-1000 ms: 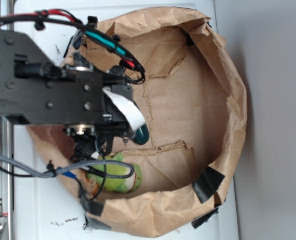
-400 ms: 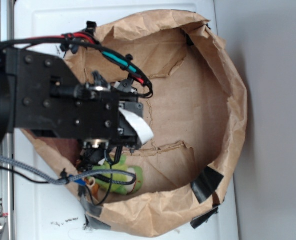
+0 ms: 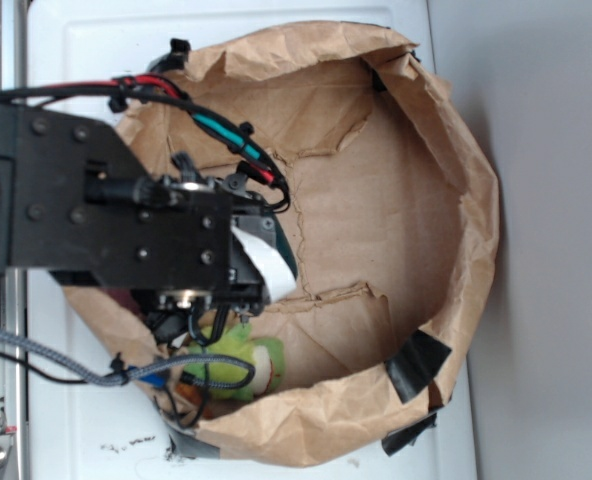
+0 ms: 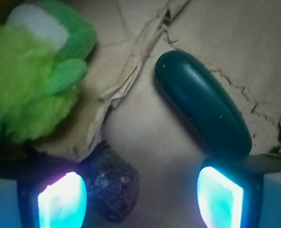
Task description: Grab the rock.
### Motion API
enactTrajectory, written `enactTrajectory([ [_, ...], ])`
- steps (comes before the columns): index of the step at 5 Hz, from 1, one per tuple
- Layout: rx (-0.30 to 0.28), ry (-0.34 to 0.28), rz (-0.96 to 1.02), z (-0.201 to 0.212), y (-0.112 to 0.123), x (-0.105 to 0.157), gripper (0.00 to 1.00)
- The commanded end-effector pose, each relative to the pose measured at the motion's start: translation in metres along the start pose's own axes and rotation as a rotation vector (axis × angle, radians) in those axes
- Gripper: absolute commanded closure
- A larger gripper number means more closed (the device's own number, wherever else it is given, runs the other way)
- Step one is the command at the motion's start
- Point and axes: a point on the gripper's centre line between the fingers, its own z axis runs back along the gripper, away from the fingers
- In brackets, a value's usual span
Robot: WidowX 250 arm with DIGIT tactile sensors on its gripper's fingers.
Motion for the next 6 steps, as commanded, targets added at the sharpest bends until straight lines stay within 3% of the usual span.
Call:
enactTrajectory([
  [1, 0.031, -0.045, -0.023, 0.014, 0.004, 0.002, 0.0],
  [3, 0.031, -0.045, -0.023, 0.014, 0.004, 0.002, 0.0],
  [4, 0.064, -0.048, -0.014, -0.003, -0.001, 0.013, 0.0],
  [6, 0.058, -0.037, -0.044, -0.039, -0.01, 0.019, 0.0],
])
